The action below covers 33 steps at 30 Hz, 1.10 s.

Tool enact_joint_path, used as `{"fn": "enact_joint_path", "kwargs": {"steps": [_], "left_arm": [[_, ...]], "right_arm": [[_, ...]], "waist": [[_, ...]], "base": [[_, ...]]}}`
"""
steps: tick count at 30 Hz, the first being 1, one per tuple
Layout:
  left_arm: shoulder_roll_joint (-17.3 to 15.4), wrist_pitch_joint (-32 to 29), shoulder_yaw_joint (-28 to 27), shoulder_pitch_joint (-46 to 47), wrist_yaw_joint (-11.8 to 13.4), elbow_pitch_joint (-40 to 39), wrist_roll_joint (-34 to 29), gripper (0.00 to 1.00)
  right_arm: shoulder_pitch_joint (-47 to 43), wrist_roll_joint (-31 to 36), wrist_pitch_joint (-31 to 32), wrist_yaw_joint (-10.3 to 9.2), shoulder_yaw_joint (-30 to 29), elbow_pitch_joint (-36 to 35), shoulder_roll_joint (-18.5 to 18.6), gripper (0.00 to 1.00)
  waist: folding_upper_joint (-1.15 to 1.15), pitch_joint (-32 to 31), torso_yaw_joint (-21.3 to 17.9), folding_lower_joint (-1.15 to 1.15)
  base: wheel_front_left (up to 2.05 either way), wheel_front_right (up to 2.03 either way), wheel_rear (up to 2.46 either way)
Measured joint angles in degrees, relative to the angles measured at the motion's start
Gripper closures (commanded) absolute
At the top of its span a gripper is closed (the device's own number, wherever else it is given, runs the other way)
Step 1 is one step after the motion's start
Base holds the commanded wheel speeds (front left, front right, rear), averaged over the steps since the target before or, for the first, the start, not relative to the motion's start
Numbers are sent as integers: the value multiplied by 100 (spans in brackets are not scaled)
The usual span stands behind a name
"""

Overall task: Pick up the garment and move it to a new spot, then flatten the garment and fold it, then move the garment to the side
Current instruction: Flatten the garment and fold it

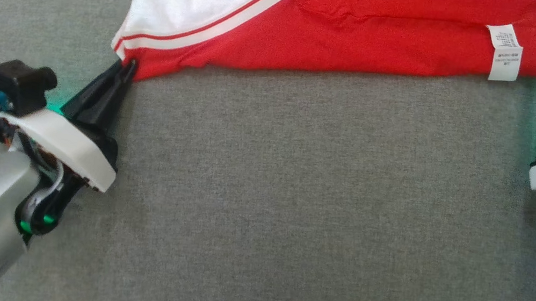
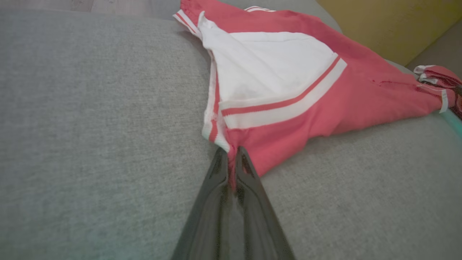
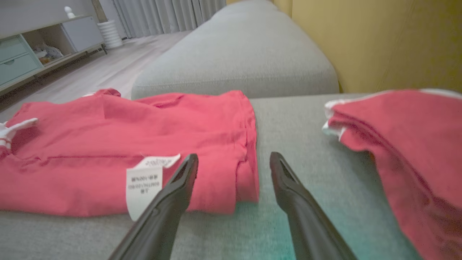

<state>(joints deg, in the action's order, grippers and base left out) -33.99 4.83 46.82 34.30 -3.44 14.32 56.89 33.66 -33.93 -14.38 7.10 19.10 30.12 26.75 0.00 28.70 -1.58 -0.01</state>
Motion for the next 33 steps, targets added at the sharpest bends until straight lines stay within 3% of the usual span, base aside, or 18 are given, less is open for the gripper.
{"fn": "enact_joint_path", "kwargs": {"steps": [6, 7, 9, 15, 19, 24, 33], "left_arm": [[3, 196, 160, 8, -116, -11, -222, 100], [1, 237, 177, 7, -136, -11, -250, 100], [2, 292, 213, 7, -167, -8, -253, 100], [1, 400, 285, -24, -218, 29, -300, 100], [-71, 485, 324, -199, -246, -53, -298, 100], [-401, 543, 374, -818, -241, -436, -190, 100], [-849, 583, 608, -1984, 186, -1305, -53, 100]], "right_arm": [[271, -371, 207, 0, 325, 734, -76, 0], [346, -447, 243, 0, 356, 811, -81, 16], [470, -583, 271, 0, 475, 934, -82, 100], [487, -980, 287, 0, 824, 1039, -12, 100], [181, -1276, 263, 0, 1036, 778, 297, 100], [-664, -1597, 245, 0, 1279, 231, 737, 100], [-2062, -1852, 225, 1, 1154, -617, 1228, 100]], "waist": [[0, -55, 99, 1], [0, -66, 107, 1], [0, -101, 124, 1], [0, -302, 168, 1], [0, -527, 169, 1], [0, -866, 139, 0], [0, -1225, 16, -1]], "base": [[0, 0, 0], [0, 0, 0], [0, 0, 0], [0, 0, 0], [0, 0, 0], [0, 0, 0], [0, 0, 0]]}}
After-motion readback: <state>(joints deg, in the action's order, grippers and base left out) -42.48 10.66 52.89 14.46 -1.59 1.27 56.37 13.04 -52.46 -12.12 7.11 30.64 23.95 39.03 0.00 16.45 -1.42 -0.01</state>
